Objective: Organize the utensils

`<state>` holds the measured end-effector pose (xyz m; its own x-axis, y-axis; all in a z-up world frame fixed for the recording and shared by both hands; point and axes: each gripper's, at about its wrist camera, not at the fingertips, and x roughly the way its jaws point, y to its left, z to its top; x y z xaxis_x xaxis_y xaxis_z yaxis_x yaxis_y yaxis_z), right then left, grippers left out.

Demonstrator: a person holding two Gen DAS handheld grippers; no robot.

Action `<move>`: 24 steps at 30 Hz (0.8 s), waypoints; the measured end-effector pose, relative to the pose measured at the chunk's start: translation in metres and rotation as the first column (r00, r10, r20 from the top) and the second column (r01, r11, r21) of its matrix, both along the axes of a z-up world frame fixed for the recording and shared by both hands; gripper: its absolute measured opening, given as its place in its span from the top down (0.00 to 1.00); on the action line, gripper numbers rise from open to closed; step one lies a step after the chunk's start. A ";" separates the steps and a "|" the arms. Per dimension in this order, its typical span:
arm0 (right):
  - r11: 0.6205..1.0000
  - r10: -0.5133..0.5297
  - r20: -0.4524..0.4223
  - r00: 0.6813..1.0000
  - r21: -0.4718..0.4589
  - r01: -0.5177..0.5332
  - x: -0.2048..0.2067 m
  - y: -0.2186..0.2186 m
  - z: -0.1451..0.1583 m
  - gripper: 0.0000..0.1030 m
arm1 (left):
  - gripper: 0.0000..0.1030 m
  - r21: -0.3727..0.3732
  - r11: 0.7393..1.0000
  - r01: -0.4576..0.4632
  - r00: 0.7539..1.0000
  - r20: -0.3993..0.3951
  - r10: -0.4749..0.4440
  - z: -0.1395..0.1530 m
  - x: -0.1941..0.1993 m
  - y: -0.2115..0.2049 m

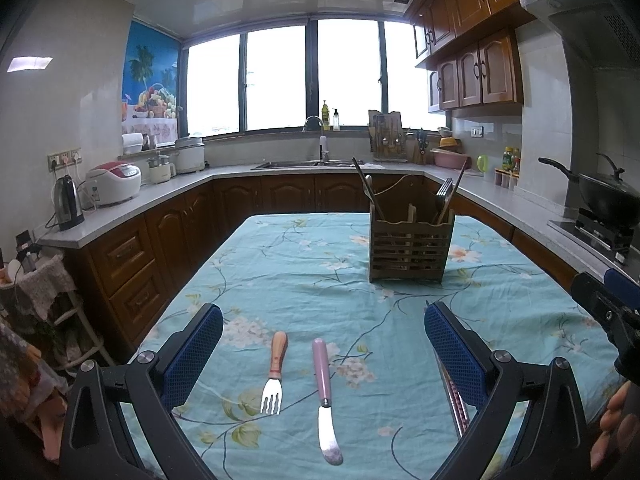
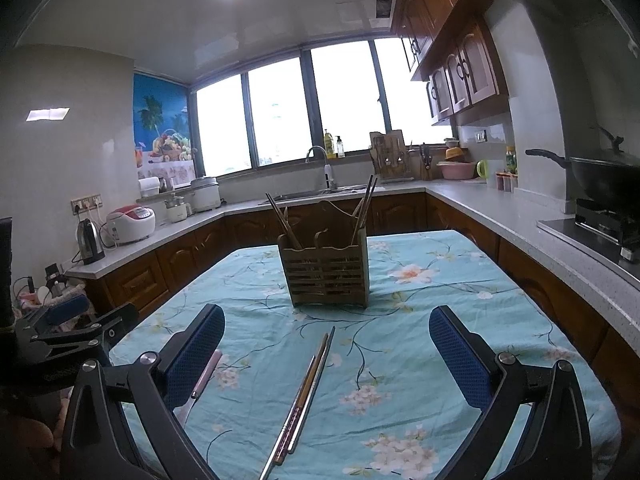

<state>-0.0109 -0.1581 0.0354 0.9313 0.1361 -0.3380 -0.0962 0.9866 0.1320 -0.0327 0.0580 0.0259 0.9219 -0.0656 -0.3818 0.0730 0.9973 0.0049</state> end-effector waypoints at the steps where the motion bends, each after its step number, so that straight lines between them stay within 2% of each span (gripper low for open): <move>1: 1.000 0.001 0.000 1.000 0.001 -0.001 0.000 0.000 0.000 0.00 | 0.01 0.000 1.000 0.000 1.000 -0.001 0.000 0.000 0.000 0.001; 24: 1.000 -0.001 -0.003 1.000 0.004 0.001 0.000 0.000 -0.002 0.00 | 0.01 -0.001 1.000 0.009 1.000 -0.012 -0.009 -0.001 0.002 -0.003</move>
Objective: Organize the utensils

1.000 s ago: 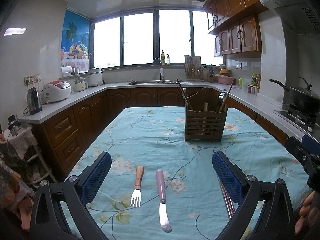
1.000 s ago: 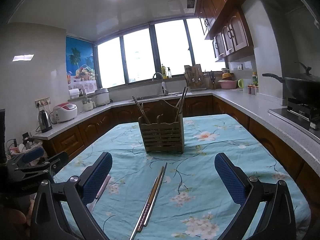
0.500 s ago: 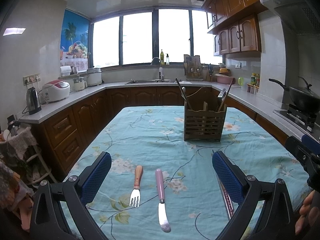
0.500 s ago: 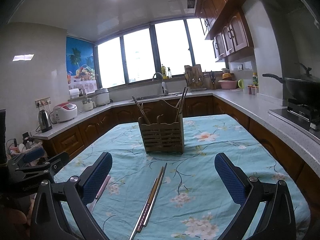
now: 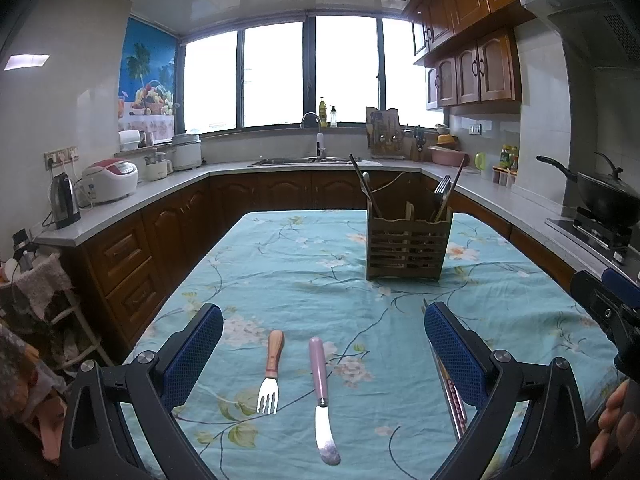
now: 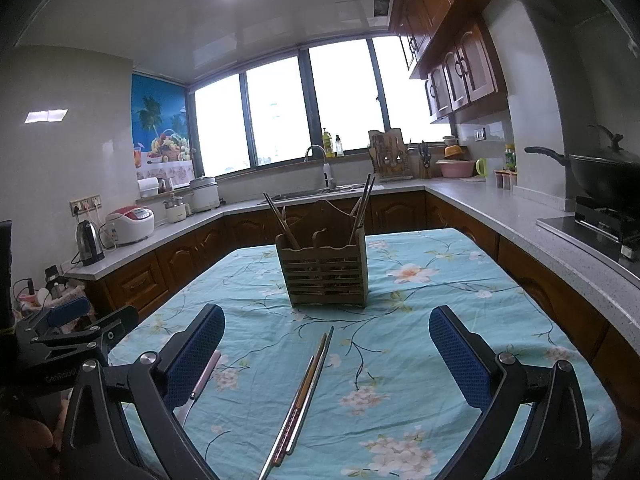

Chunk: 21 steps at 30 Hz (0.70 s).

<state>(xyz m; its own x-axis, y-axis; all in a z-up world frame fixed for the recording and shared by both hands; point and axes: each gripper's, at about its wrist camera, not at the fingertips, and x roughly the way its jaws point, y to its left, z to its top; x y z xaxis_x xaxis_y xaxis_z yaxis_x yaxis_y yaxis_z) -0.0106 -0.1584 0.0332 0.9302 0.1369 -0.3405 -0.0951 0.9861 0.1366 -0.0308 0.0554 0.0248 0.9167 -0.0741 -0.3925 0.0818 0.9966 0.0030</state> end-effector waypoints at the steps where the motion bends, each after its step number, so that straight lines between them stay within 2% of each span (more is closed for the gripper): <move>1: 1.000 0.000 -0.001 1.000 0.000 0.000 0.000 0.000 0.000 0.00 | 0.01 -0.001 1.000 0.002 1.000 -0.002 -0.002 0.000 0.001 0.000; 21: 1.000 -0.002 -0.015 1.000 0.013 0.002 0.006 -0.003 -0.001 0.00 | 0.01 -0.018 1.000 0.016 1.000 -0.020 -0.017 0.003 0.013 -0.008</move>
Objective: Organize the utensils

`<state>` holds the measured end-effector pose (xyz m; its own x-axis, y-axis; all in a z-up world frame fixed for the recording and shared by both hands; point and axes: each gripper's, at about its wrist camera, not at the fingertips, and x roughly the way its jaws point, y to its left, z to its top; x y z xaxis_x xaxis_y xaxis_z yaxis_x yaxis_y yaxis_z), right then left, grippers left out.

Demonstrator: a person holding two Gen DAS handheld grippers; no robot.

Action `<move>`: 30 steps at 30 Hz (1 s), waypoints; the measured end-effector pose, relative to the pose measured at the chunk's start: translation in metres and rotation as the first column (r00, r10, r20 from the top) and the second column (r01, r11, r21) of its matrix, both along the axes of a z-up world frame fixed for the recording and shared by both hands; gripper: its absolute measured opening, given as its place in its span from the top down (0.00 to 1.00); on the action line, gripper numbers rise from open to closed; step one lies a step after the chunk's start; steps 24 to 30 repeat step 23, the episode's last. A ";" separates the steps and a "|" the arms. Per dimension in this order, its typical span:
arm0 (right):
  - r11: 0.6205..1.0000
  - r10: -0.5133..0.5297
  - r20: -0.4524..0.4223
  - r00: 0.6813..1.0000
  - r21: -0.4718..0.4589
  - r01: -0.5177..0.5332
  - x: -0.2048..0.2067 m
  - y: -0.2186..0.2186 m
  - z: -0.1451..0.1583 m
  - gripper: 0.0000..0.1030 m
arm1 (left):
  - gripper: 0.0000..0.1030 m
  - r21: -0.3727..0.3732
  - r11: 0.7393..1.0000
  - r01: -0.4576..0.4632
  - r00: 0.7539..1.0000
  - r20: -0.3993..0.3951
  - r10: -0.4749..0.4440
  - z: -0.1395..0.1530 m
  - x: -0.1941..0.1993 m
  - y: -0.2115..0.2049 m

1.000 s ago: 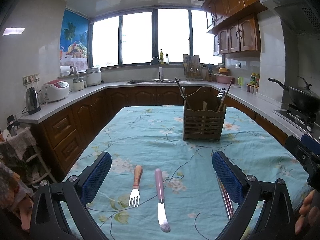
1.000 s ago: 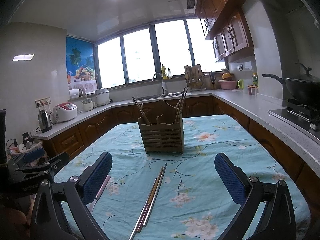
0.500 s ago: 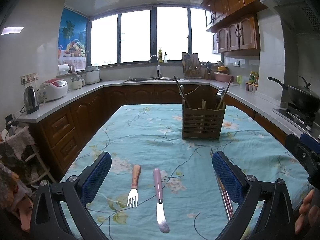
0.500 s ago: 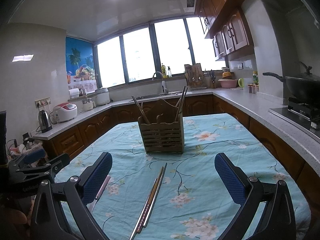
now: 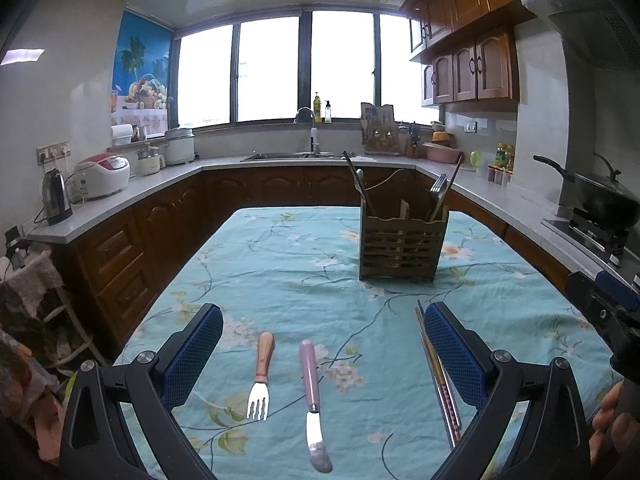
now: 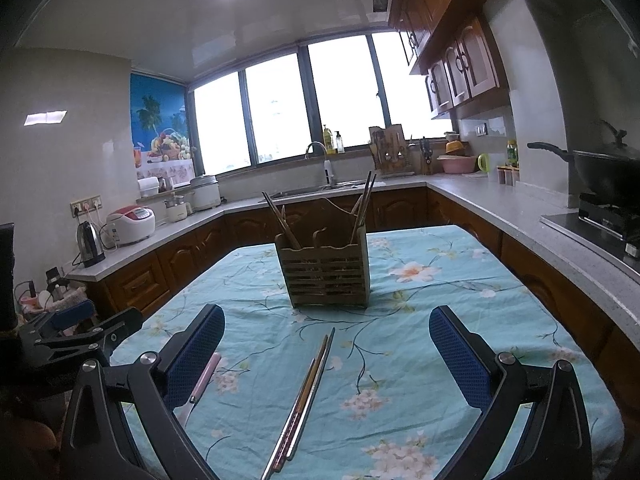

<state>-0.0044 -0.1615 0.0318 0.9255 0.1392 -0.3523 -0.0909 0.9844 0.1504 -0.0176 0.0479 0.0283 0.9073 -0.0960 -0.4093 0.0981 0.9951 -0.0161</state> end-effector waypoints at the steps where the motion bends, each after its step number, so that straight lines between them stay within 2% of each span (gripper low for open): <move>1: 1.000 -0.001 -0.002 1.000 0.001 0.001 0.001 0.000 0.000 0.00 | 0.01 0.000 1.000 0.001 1.000 -0.001 -0.001 0.000 0.001 0.000; 30: 1.000 0.002 -0.019 1.000 0.017 -0.002 0.013 -0.007 -0.004 0.00 | 0.01 -0.011 1.000 0.004 1.000 0.002 -0.004 0.007 0.011 -0.009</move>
